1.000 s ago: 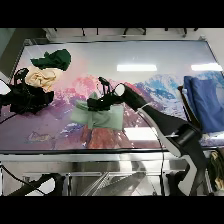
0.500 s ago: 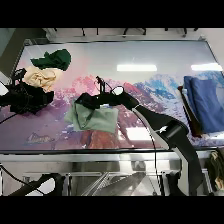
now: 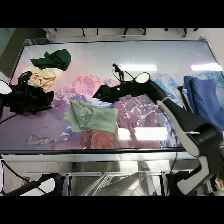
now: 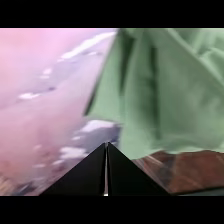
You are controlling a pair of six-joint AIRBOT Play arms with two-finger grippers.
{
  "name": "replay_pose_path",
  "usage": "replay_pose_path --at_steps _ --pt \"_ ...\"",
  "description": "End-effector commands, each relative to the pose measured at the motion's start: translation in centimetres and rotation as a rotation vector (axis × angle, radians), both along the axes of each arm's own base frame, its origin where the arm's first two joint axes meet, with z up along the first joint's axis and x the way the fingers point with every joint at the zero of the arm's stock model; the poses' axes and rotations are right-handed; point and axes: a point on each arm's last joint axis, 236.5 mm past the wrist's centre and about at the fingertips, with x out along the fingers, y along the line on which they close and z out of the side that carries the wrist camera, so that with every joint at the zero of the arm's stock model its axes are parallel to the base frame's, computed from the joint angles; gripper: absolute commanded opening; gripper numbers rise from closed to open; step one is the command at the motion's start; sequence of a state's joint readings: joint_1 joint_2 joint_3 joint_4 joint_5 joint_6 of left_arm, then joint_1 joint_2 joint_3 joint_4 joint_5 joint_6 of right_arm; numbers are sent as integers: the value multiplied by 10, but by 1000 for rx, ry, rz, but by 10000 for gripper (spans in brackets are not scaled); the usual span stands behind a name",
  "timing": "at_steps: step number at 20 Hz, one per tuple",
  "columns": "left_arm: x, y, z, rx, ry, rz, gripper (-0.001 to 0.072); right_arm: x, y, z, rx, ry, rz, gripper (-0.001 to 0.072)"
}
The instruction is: Fold the shirts.
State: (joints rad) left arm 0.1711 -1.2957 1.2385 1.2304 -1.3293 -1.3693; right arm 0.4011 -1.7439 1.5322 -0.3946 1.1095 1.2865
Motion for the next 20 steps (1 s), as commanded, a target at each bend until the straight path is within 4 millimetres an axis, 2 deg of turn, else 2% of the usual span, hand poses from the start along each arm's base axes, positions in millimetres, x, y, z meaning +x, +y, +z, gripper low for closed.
replay_pose_path --at_steps 1,4,6,7,9,11,13,15,18,20 --pt "17 -54 1 -206 -37 -73 16 -20 -81 -30 -167 3 -157 574" --pt "31 -88 -6 -205 -77 -121 23 -52 -144 -68 -219 85 -341 581" --pt "29 -114 -11 -210 -58 -153 492 -76 -164 -85 -218 153 -393 581" --pt "26 -125 -14 -214 -25 -175 537 -83 -168 -89 -221 167 -404 581" --pt "22 -143 -18 -224 32 -221 537 -89 -170 -90 -222 167 -402 581" --pt "27 -154 -26 -196 71 -242 537 -84 -166 -84 -191 153 -412 580" --pt "22 -145 -44 -100 161 -249 536 -78 -161 -73 -137 134 -424 580" --pt "6 -130 -56 -29 273 -290 536 -72 -159 -67 -108 118 -438 580" --pt "-2 -109 -55 38 310 -295 535 -67 -161 -68 -114 108 -458 580" --pt "5 -109 -49 37 263 -294 519 -67 -162 -68 -116 103 -459 580"
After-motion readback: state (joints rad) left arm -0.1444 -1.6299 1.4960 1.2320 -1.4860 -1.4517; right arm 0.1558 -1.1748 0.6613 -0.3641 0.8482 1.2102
